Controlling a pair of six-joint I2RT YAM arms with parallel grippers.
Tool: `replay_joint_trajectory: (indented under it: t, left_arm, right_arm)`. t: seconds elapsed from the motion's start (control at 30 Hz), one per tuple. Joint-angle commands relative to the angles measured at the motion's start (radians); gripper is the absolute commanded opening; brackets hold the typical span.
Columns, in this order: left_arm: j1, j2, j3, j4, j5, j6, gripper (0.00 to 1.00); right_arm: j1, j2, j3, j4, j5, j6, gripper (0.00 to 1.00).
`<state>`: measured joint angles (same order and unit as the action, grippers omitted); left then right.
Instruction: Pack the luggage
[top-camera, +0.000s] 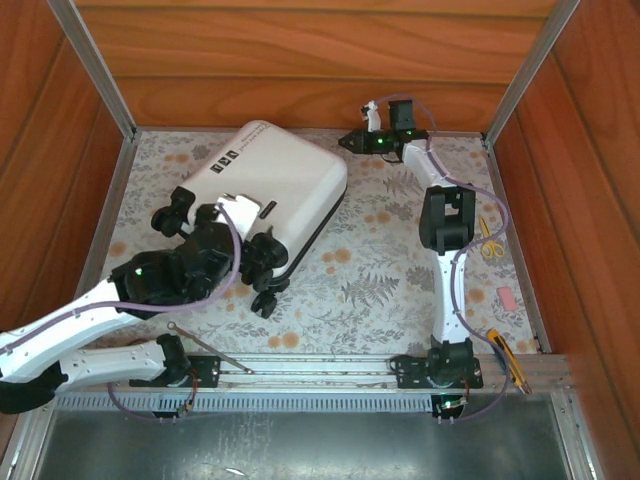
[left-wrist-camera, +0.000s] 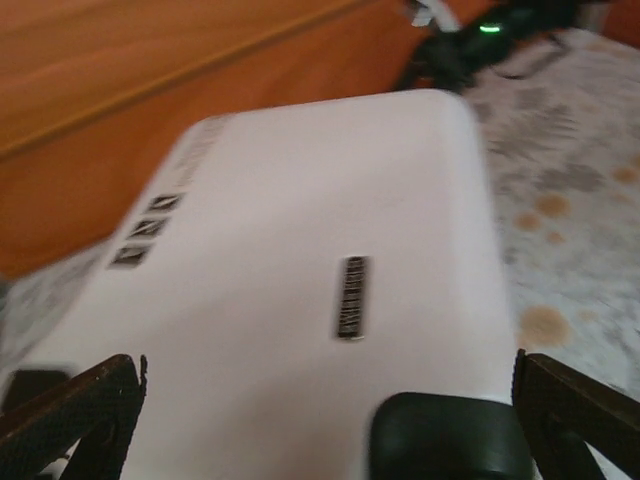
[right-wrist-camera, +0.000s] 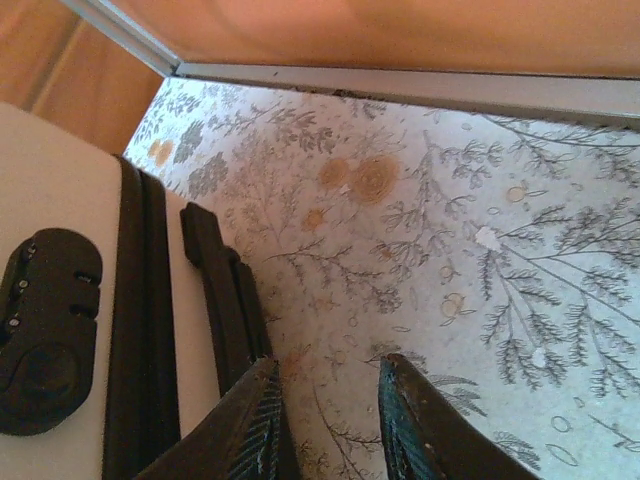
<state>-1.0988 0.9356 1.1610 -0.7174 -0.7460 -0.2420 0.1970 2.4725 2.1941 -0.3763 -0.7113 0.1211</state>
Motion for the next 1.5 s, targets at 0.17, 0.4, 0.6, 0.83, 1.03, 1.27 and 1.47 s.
replay_joint_trajectory:
  t: [0.17,0.4,0.6,0.83,1.03,1.27,1.47]
  left_arm:
    - [0.305,0.028,0.171,-0.722,0.007,-0.723,0.64]
    - [0.336,0.03,-0.065,-0.73,0.151,-0.888,0.08]
    - [0.66,0.052,-0.28,-0.334,0.428,-0.623,0.07]
    - [0.93,0.328,-0.169,-0.07,0.642,-0.394,0.01]
    - [0.926,0.722,0.151,-0.063,0.812,-0.294,0.0]
    - [0.903,1.087,0.63,-0.063,0.928,-0.12,0.0]
    - [0.92,1.19,0.961,-0.065,0.892,-0.027,0.21]
  right_arm:
    - [0.012,-0.054,0.045,-0.102,-0.078,-0.071,0.27]
    - [0.04,-0.01,0.125,-0.216,-0.116,-0.139,0.27]
    - [0.069,-0.054,0.043,-0.196,-0.196,-0.206,0.18]
    - [0.094,-0.167,-0.151,-0.18,-0.282,-0.311,0.1]
    - [0.125,-0.368,-0.472,-0.032,-0.275,-0.34,0.09]
    - [0.178,-0.644,-0.843,0.127,-0.169,-0.311,0.09]
    - [0.27,-0.772,-0.996,0.131,-0.085,-0.302,0.1]
